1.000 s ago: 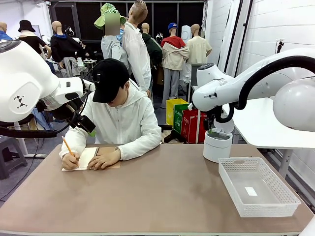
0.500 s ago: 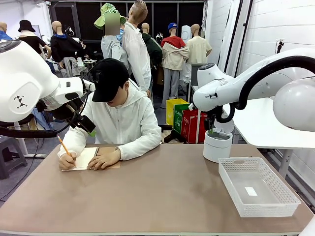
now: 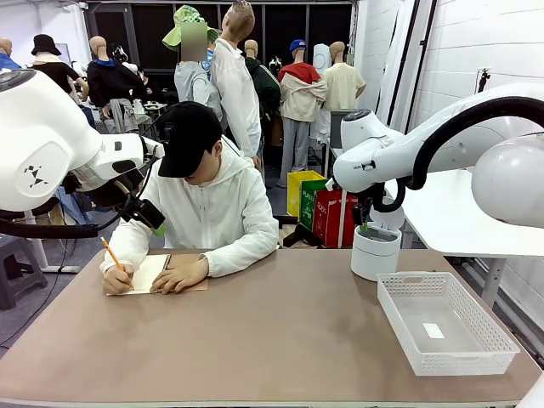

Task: Sort the paper based on its condition.
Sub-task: If a person hands you a paper, place it in the Organizing basket , and if it's crumpled, put it in the Trash can.

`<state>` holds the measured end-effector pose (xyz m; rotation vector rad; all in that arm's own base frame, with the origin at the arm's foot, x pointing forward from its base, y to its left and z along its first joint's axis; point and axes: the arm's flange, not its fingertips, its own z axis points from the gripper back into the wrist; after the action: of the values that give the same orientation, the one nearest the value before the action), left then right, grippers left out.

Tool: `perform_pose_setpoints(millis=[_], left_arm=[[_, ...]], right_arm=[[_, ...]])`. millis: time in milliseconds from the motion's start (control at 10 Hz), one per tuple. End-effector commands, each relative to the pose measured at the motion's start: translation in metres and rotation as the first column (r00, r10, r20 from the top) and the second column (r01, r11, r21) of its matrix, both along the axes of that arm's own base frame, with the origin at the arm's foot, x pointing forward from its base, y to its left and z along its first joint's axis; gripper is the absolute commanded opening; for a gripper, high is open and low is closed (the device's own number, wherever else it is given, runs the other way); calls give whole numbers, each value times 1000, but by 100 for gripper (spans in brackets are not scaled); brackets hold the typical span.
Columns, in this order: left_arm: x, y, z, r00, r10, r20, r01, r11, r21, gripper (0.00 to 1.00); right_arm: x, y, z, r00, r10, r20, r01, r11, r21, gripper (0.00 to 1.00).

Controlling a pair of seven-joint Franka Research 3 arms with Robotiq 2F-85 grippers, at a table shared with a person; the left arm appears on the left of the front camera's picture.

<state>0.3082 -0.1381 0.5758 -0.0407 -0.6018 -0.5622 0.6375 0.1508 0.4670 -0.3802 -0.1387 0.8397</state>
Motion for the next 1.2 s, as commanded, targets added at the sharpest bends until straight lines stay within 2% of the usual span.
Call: perform_pose_setpoints(millis=[0,100,200,500,600,800,1100], left_arm=[[0,1,0,1000,0,-1,0,1000,-1,100],[0,1,0,1000,0,-1,0,1000,-1,100],[0,1,0,1000,0,-1,0,1000,-1,100],[0,1,0,1000,0,-1,0,1000,-1,100],[0,1,0,1000,0,-1,0,1000,-1,100],[0,1,0,1000,0,-1,0,1000,-1,100],[0,1,0,1000,0,-1,0,1000,-1,100]], right_arm=[[3,-2,-2,1000,4,10,-4,1000,-3,100],[0,0,0,1000,0,0,0,1000,0,100],[-13,9,11,998,61,9,-61,996,66,100],[-49,47,25,972,236,15,-236,961,147,100],[-62,55,25,948,319,12,-316,932,179,100],[-98,57,24,874,486,28,-477,843,248,100],[-139,37,34,819,553,156,-567,734,373,100]])
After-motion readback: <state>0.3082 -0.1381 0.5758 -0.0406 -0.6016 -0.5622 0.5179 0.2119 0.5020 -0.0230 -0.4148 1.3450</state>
